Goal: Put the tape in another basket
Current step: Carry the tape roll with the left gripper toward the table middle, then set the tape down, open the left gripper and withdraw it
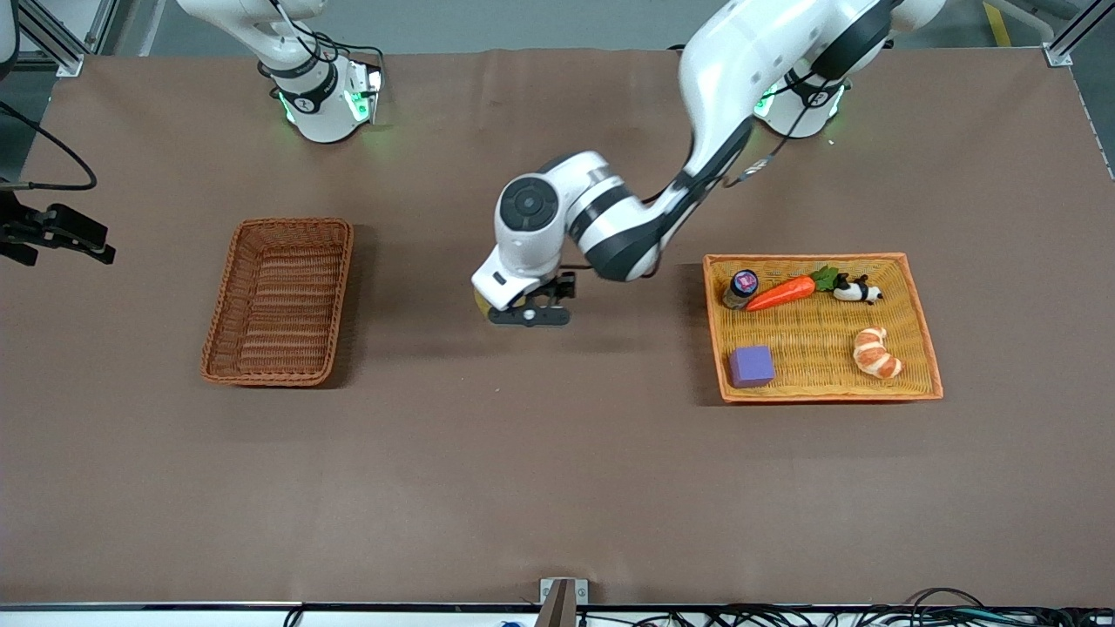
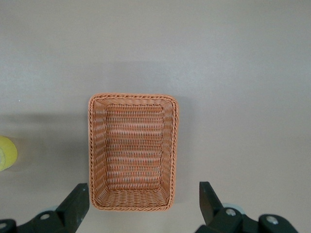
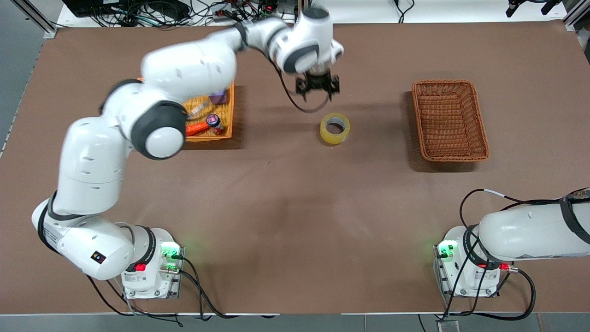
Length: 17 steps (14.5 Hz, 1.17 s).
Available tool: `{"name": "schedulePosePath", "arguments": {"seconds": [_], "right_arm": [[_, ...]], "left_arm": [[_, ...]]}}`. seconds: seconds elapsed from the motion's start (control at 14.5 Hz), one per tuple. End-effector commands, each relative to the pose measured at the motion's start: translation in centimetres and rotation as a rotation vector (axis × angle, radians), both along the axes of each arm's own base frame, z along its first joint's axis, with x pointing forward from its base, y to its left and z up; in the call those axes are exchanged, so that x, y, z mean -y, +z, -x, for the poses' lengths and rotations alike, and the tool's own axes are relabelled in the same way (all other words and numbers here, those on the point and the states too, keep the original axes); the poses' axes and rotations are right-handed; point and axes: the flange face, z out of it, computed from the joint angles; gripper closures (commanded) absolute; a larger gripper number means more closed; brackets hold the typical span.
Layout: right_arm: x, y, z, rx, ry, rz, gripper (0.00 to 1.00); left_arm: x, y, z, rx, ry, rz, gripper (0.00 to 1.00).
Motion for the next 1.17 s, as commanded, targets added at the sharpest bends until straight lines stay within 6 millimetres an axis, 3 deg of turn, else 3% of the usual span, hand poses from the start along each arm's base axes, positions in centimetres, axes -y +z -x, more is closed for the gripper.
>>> {"name": "schedulePosePath", "arguments": {"seconds": [0.0,0.28,0.41,0.55,0.69,0.83,0.9,1.1], "right_arm": [[-0.2,0.3,0.0,0.009,0.014,-0.014,0.00],[-0.8,0.0,0.1,-0.006,0.015,-0.017,0.00],[-2.9,-0.5,-0.1,-0.006,0.048,-0.023,0.00],[-5.4,-3.1,0.0,-0.056,0.031,-0.027,0.00],[-9.7,-5.7,-0.5,-0.080,0.026,-0.022,0.00],[-14.0,-8.9,-0.2,-0.090,-0.011,-0.011,0.00],[-17.2,-10.6,0.3,-0.081,-0.016,-0.006,0.00],[-25.2,-15.8,0.3,-0.081,0.001,0.010,0.00]], "left_arm": [[-5.9,7.1,-1.6,0.005,0.031,-0.037,0.00],[-15.7,11.5,-4.8,0.020,0.010,-0.044,0.00],[-20.6,13.2,-5.5,0.030,0.003,-0.054,0.00],[-26.1,14.9,-5.9,0.033,-0.021,-0.049,0.00],[-33.4,17.8,-6.3,0.042,-0.040,0.021,0.00],[-39.3,20.0,-6.1,0.051,0.048,0.075,0.00],[-41.8,21.0,-5.8,0.067,0.064,0.080,0.00],[-46.5,23.4,-4.8,0.109,0.105,0.062,0.00]]}}
